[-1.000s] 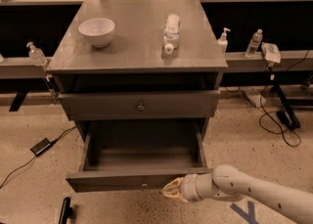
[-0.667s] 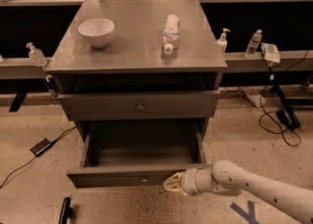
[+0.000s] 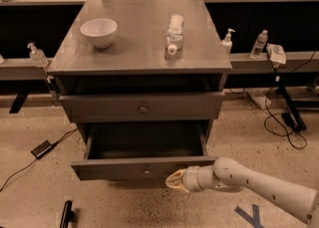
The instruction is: Close middle drawer
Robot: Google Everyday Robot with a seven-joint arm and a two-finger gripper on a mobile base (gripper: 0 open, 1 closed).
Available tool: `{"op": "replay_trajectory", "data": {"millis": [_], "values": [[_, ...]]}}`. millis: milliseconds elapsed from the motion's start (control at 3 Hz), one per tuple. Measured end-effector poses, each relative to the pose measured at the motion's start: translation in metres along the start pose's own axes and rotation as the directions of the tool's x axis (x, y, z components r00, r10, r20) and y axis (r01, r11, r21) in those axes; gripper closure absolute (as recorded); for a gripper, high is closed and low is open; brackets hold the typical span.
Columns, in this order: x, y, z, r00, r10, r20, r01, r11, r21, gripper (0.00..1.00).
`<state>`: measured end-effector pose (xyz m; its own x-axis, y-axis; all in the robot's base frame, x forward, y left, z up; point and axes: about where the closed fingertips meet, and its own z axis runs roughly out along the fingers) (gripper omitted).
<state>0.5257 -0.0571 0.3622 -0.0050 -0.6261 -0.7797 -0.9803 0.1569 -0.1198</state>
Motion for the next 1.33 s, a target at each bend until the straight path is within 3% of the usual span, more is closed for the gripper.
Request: {"op": "replay_trajectory", "data": {"millis": [333,667,1333], "values": [[-0.001,-0.030,0.013,0.999,-0.035,-0.005,0.035,0.9993,0.011,1.00],[-0.001,-0.035,0.013,0.999,-0.037,-0.006,0.037,0.9992,0.015,1.00],[0.002,-0.072,0.016,0.998,-0.054,-0.020,0.055,0.9971,0.053,1.00]]}}
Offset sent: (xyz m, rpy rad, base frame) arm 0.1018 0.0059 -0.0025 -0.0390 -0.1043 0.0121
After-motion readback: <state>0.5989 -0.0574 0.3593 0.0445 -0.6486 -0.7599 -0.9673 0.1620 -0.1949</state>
